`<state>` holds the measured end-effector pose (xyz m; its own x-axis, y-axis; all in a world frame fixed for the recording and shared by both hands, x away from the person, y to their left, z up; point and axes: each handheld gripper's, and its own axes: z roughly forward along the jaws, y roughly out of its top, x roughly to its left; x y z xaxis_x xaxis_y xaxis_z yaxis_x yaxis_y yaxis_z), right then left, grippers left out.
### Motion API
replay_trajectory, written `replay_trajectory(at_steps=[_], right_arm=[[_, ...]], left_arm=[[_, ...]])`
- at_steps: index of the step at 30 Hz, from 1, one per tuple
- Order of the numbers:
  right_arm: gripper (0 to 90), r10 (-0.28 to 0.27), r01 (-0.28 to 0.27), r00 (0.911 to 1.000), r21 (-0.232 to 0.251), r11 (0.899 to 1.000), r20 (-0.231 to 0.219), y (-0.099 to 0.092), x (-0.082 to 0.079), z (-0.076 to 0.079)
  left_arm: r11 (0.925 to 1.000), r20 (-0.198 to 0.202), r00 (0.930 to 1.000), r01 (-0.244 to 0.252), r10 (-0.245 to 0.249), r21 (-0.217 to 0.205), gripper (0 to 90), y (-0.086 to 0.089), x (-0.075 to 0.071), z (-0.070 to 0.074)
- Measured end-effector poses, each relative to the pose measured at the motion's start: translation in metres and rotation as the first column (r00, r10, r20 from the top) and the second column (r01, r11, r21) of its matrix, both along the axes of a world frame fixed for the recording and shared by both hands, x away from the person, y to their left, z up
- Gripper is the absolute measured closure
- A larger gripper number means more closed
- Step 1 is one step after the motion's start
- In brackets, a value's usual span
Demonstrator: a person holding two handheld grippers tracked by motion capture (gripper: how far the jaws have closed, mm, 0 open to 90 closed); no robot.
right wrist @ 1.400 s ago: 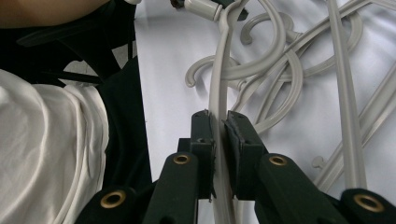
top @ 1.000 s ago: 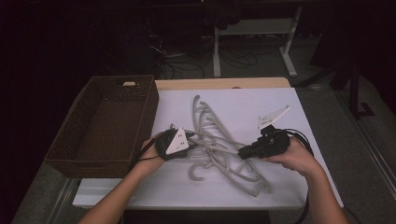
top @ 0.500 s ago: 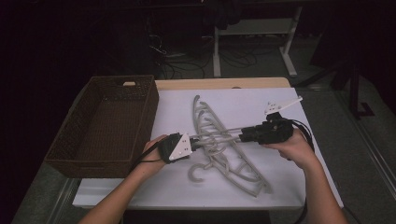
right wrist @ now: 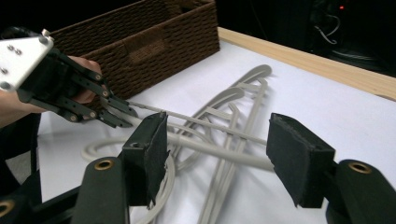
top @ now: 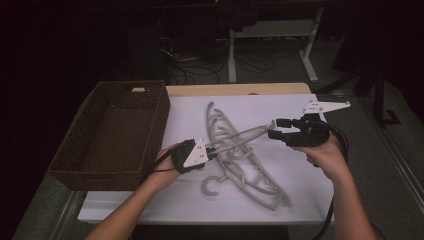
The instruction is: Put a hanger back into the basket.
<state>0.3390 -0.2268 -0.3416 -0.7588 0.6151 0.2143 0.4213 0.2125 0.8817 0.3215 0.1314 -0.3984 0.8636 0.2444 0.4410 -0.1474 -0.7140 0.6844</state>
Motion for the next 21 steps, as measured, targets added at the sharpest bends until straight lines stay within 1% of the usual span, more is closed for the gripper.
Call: replay_trajectory(at_steps=[4,9,12,14,17,21], right_arm=[[32.1,-0.042,0.042,0.9991,-0.005,0.999,-0.007,-0.008,-0.006,-0.008],[28.6,-0.071,0.070,0.9966,-0.030,0.997,-0.041,-0.013,-0.013,-0.022],[25.4,-0.090,0.088,0.9942,-0.047,0.995,-0.059,-0.014,-0.016,-0.029],[22.7,-0.100,0.097,0.9922,-0.052,0.994,-0.074,-0.012,-0.018,-0.034],[18.8,-0.115,0.107,0.9893,-0.087,0.990,-0.090,-0.008,-0.019,-0.042],[17.9,-0.124,0.115,0.9872,-0.084,0.990,-0.101,-0.007,-0.020,-0.048]], left_arm=[[0.9994,-0.016,0.9993,-0.033,0.033,-0.006,81.1,-0.001,0.003,0.006],[0.9974,-0.041,0.9967,-0.071,0.070,-0.012,81.2,-0.001,0.005,0.019],[0.9951,-0.039,0.9944,-0.099,0.098,-0.008,81.2,-0.002,0.006,0.028],[0.9931,-0.044,0.9923,-0.117,0.116,-0.014,81.2,0.000,0.008,0.034],[0.9889,-0.050,0.9884,-0.145,0.144,-0.031,81.3,0.004,0.011,0.046],[0.9847,-0.058,0.9855,-0.163,0.159,-0.062,81.2,0.013,0.014,0.069]])
